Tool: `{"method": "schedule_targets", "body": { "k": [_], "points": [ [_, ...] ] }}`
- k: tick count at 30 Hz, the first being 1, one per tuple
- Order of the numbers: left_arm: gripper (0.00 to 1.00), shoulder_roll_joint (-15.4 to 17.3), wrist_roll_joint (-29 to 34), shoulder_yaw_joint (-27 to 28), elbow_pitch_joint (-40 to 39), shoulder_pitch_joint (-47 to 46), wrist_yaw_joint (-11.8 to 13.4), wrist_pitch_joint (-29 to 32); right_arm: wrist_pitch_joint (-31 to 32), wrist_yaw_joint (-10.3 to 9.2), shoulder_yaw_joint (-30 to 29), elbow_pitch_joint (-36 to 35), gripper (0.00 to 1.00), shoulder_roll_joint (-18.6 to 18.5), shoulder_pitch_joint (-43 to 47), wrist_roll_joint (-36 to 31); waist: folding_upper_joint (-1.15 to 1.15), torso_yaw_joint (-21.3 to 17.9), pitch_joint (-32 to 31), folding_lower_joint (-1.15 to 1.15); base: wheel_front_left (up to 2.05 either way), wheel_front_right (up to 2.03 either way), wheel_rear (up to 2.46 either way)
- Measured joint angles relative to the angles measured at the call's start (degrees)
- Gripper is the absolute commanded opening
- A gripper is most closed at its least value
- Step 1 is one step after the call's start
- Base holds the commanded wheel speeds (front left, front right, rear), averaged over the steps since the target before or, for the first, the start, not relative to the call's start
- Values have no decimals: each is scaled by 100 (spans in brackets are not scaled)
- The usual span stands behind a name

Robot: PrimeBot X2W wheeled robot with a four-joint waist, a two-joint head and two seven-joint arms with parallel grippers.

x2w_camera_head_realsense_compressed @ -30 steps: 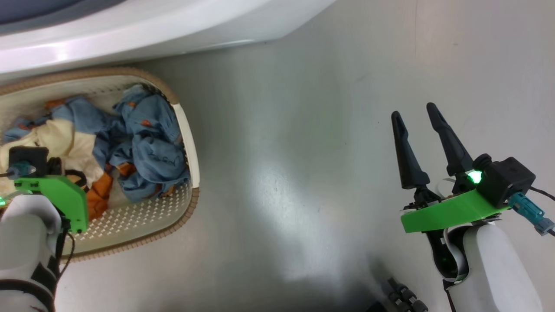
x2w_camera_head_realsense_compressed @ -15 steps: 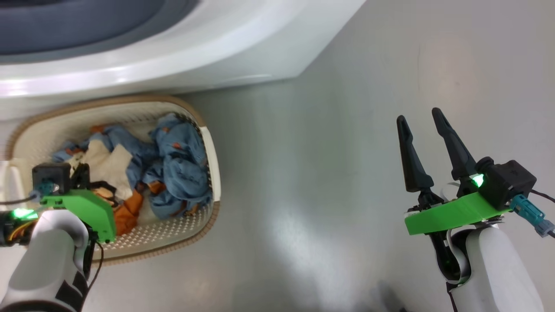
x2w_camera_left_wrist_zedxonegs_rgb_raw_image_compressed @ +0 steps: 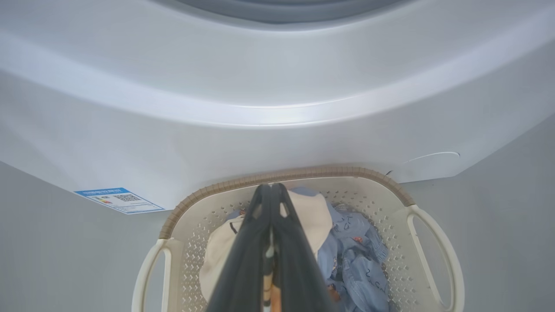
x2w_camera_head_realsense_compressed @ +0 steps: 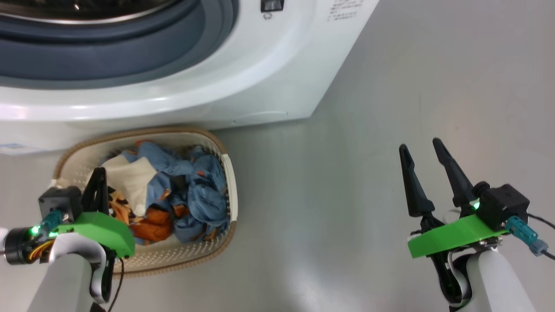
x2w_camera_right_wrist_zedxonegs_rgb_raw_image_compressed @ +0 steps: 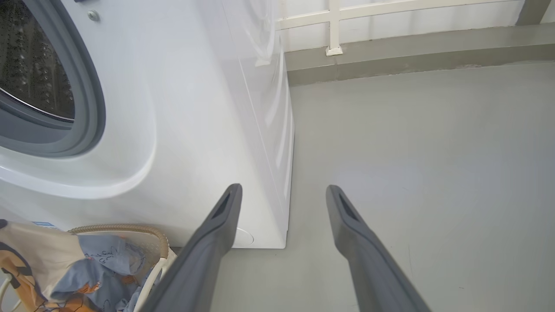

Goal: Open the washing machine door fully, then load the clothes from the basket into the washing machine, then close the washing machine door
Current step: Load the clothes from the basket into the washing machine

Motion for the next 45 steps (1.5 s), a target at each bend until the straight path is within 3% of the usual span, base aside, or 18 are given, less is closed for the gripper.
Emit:
{"method": "schedule_targets", "body": {
  "k": [13, 25, 45],
  "points": [
    [0, -200, 14, 561, -1595, 898, 40, -1, 0, 0, -67, 51, 100, 2, 293, 0, 0, 126, -793, 0, 0, 0, 0],
    [0, -521, 356, 1002, -2925, 1739, -168, -24, 0, 0, -105, 48, 100, 11, 712, -3, 0, 160, -1560, 0, 0, 0, 0],
    [0, -780, 520, 1304, -3576, 2818, -313, -23, 11, 0, -258, -23, 100, 38, 1291, -53, 1, 88, -2649, 0, 0, 0, 0]
  ]
}}
